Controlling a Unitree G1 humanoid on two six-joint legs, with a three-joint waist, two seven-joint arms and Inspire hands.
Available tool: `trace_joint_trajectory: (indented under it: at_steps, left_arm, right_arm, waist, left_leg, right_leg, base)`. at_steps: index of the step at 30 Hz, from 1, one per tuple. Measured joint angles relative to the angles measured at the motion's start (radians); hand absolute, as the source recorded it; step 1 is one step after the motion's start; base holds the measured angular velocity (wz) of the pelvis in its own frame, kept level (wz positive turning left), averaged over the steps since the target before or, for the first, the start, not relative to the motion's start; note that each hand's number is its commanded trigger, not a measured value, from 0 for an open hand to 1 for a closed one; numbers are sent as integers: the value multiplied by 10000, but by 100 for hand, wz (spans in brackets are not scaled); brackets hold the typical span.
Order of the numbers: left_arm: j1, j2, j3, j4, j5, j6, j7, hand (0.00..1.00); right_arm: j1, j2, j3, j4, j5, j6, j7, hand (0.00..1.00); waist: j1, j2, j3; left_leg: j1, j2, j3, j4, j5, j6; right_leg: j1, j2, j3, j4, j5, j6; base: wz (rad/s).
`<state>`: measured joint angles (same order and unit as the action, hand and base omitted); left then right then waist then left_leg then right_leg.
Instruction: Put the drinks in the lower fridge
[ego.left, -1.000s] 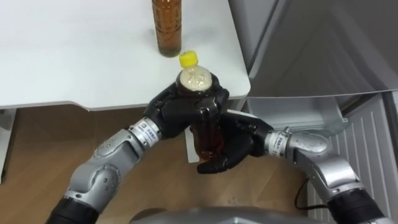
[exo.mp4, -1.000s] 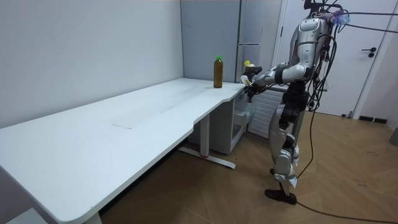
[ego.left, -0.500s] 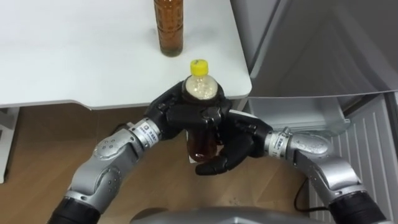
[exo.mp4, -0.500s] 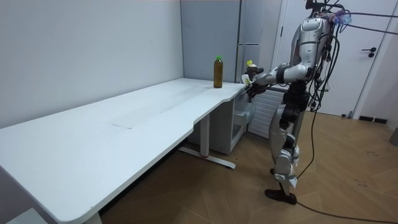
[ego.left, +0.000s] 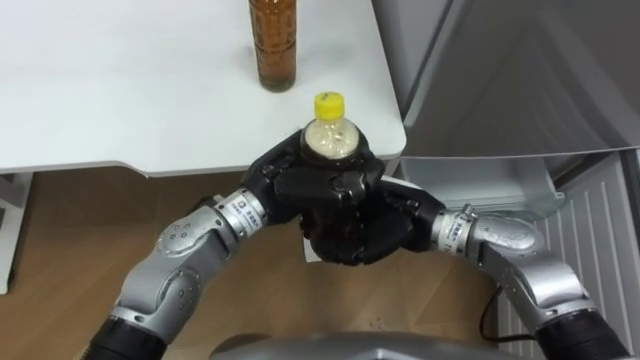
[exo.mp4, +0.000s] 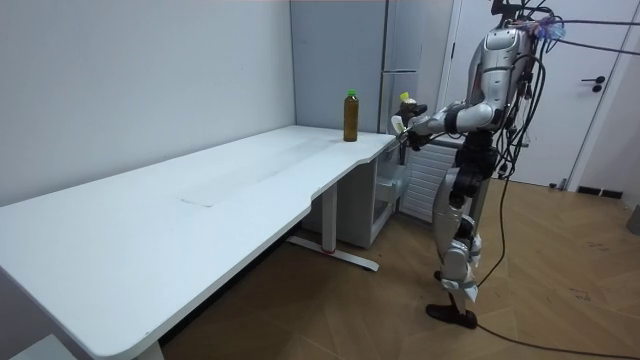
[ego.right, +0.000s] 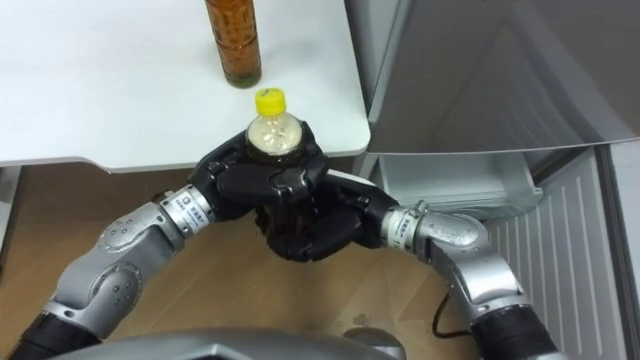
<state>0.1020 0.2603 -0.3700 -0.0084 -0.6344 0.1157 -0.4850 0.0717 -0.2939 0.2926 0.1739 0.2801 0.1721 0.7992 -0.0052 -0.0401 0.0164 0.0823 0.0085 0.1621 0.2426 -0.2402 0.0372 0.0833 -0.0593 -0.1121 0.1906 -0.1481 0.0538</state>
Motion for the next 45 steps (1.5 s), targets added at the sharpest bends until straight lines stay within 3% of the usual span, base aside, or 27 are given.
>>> trace_joint_trajectory:
  at_steps: [1, 2, 3, 4, 22, 28, 39, 45]
  left_arm:
    - [0, 25, -6, -49, 63, -5, 0, 89]
    - [0, 10, -7, -53, 58, -5, -5, 71]
    - [0, 3, -7, -54, 58, -5, -20, 8]
    - [0, 2, -27, -68, 58, -5, -84, 0]
    - [-1, -154, 39, -344, 6, -346, -206, 0]
    - [-2, -128, 174, -807, 5, -427, -205, 0]
    - [-19, -60, 917, -2144, 47, -463, -208, 0]
    - [-242, -84, 1101, -2986, -1013, -823, -238, 0]
  right_arm:
    - [13, 22, -4, 0, 1, -4, 1, 100]
    - [21, 24, -5, 0, -2, -5, 0, 100]
    - [31, 22, -6, 0, -1, -5, 3, 100]
    - [50, 34, -4, 0, -1, -9, 17, 100]
    - [400, 265, 9, 149, 328, -190, 305, 100]
    - [404, 271, 2, 183, 421, -189, 423, 100]
    - [422, 334, -27, 129, 422, -325, 537, 100]
    - [507, 243, -38, 103, 375, -340, 550, 100]
  waist:
    - [5, 1, -1]
    - [20, -2, -1]
    - [28, -10, -5]
    - [66, -27, -16]
    - [130, -81, -23]
    - [115, -71, 51]
    - [103, -47, 49]
    - [99, 4, 43]
  left_leg:
    - [1, 0, 4, 10, 0, 0]
    - [2, -1, 8, 22, 0, 0]
    - [2, -1, 8, 27, 0, 0]
    - [2, -1, 8, 40, 0, 0]
    - [12, 5, -4, 96, -3, 0]
    - [-5, 4, 7, 104, -4, 0]
    - [-175, 5, -9, 119, -7, 1]
    - [-138, -6, -25, 139, -7, 2]
  right_leg:
    - [2, -1, 1, 1, 0, 0]
    - [8, -3, 1, 1, 0, 0]
    - [10, -4, 0, 1, 0, 0]
    - [15, -4, 0, 1, 0, 0]
    - [47, -1, -11, -11, 0, 0]
    - [41, -4, -9, -1, 0, 0]
    - [-124, 2, 35, -3, 1, 0]
    - [-51, -17, 38, -31, 0, 0]
  base:
    - [0]
    - [0]
    - [0]
    - [0]
    - [0]
    - [0]
    - [0]
    - [1]
